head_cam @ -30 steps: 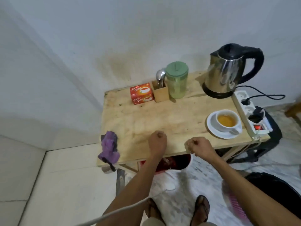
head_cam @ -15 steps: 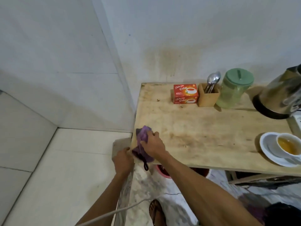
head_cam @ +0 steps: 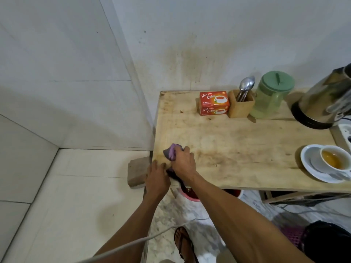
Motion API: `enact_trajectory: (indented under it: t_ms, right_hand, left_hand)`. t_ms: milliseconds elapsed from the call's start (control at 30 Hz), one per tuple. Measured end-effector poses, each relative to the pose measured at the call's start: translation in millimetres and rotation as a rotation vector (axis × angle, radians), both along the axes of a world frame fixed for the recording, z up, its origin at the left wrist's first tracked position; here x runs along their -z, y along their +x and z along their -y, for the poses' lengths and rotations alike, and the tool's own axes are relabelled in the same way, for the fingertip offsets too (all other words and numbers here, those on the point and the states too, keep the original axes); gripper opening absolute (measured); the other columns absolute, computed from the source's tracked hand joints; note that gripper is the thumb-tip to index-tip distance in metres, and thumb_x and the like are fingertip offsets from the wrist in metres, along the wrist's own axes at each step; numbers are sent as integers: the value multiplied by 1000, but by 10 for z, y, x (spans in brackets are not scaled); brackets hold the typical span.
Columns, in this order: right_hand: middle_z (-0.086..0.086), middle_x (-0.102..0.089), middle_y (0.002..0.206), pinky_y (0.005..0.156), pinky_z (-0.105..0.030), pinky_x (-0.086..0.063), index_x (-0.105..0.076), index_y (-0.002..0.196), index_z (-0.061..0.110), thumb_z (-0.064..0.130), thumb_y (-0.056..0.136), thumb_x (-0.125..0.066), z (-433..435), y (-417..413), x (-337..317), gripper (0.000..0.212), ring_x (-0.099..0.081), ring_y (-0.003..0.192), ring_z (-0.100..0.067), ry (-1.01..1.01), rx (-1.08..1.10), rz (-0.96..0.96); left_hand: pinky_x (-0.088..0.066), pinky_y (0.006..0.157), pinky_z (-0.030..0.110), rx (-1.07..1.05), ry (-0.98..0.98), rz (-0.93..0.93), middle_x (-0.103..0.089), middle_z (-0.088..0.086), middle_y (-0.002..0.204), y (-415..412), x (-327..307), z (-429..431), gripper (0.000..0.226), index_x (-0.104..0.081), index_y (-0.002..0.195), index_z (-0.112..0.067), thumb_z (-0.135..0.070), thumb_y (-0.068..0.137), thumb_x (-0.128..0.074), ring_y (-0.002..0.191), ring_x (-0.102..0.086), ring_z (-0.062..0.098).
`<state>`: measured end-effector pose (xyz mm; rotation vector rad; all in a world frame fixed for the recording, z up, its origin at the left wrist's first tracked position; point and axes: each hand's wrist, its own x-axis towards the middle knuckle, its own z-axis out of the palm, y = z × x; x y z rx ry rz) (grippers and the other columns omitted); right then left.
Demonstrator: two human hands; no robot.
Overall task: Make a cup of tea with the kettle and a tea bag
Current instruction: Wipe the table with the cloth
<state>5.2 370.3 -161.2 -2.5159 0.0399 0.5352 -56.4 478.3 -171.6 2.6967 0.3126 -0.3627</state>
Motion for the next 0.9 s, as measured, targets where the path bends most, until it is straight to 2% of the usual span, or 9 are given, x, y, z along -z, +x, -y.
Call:
enact_trajectory:
  t_ms: [67, 133, 333, 500, 600, 667, 767, 833, 900]
  right_hand:
    - [-16, -43, 130, 90, -43, -48, -49, 130, 15, 18, 87, -65, 272, 19, -52, 46, -48, 114, -39, -18, 68, 44]
    - [-18, -45, 128, 87, -43, -48, -47, 132, 16, 19, 90, -60, 626, 27, -88, 44, -50, 111, -39, -50, 141, 89]
    - [-19, -46, 123, 84, -47, -50, -48, 126, 13, 23, 86, -69, 2014, 96, -164, 46, -51, 109, -42, -153, 385, 126]
    - [-25, -46, 122, 84, -49, -45, -49, 126, 8, 16, 90, -58, 3051, 282, -112, 38, -50, 106, -49, -229, 498, 177]
    - [-26, -45, 123, 86, -51, -43, -49, 128, 7, 14, 86, -61, 3328, 454, -53, 44, -48, 107, -49, -238, 525, 221]
    - [-26, -42, 127, 89, -53, -41, -50, 126, 6, 15, 86, -60, 3386, 557, 0, 42, -44, 111, -47, -224, 552, 247]
    - [-27, -35, 141, 94, -54, -39, -46, 137, 12, 31, 85, -61, 3504, 668, 160, 57, -38, 122, -49, -319, 515, 258]
    - [-26, -23, 153, 103, -56, -33, -33, 149, 19, 46, 83, -59, 3566, 687, 293, 75, -28, 135, -47, -342, 473, 229]
    - [-25, -16, 158, 112, -58, -23, -19, 155, 22, 52, 88, -52, 3530, 646, 424, 81, -19, 142, -47, -304, 478, 216]
  left_hand:
    - [-31, 110, 50, 83, 39, -52, -24, 10, 158, 71, 7, 146, 50, -40, 140, -21, -28, 92, -53, 144, -23, 32]
    - [-26, 112, 51, 157, 45, -69, -19, 8, 159, 147, 13, 339, 55, -35, 144, -22, -31, 93, -54, 146, -17, 31]
    - [-34, 104, 50, 332, 64, -29, -25, 9, 154, 413, 18, 1150, 60, -41, 140, -22, -40, 87, -61, 142, -23, 29]
    - [-37, 102, 48, 403, 96, -58, -22, 9, 155, 645, 19, 1702, 68, -37, 142, -22, -48, 84, -61, 140, -24, 32]
    - [-28, 111, 57, 392, 32, -171, -7, 9, 161, 771, 77, 1870, 79, -25, 148, -24, -51, 84, -62, 147, -8, 37]
    - [-23, 112, 63, 364, -27, -220, 3, 8, 163, 824, 92, 1912, 85, -18, 150, -26, -50, 83, -64, 149, 2, 37]
    - [-21, 110, 69, 330, -68, -222, 5, 7, 163, 875, 77, 1986, 87, -17, 149, -30, -45, 81, -68, 149, 4, 36]
    - [-19, 109, 71, 325, -62, -212, 4, 5, 163, 878, 69, 2036, 84, -18, 148, -32, -43, 81, -68, 149, 3, 36]
    - [-19, 110, 69, 330, -34, -193, 3, 5, 163, 855, 64, 2069, 84, -18, 149, -31, -42, 82, -68, 149, 2, 37]
